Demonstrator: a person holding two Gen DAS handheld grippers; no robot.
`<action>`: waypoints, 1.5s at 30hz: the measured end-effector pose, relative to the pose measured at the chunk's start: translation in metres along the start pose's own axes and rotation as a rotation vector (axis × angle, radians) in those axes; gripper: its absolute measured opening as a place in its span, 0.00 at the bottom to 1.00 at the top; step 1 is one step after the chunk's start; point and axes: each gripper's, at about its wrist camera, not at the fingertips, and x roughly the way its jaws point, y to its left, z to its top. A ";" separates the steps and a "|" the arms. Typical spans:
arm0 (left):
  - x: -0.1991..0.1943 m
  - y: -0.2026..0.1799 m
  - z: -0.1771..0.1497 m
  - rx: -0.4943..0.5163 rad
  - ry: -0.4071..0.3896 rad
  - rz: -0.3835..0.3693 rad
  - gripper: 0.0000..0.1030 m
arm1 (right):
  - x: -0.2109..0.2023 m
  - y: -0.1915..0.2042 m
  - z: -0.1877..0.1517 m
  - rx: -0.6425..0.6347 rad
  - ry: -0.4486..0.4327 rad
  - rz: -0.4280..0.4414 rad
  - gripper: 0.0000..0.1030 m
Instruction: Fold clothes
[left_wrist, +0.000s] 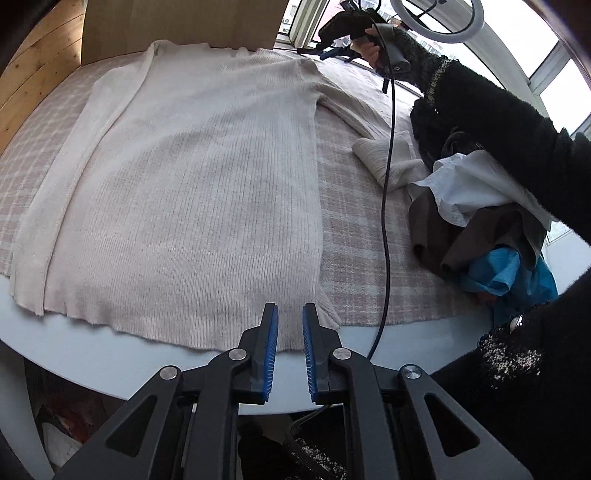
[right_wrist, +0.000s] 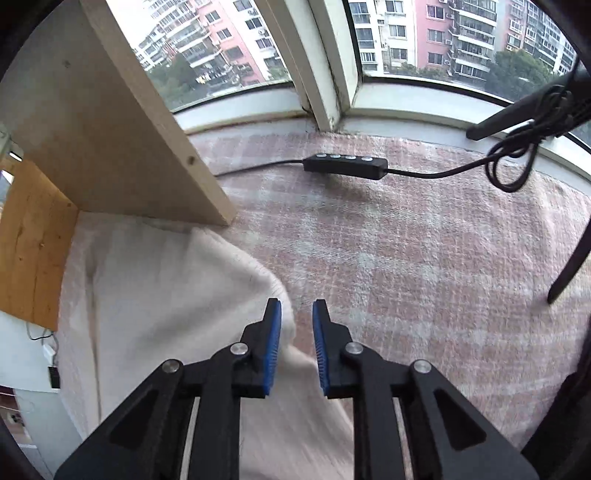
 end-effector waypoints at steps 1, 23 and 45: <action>0.000 -0.002 -0.003 0.007 0.002 -0.006 0.18 | -0.014 0.003 -0.010 -0.023 0.014 0.039 0.17; 0.023 -0.001 -0.013 0.032 -0.017 0.030 0.26 | 0.002 0.107 -0.337 -0.413 0.477 0.267 0.41; -0.081 0.174 -0.024 0.032 -0.037 0.107 0.26 | -0.064 0.121 -0.422 -0.319 0.316 0.288 0.41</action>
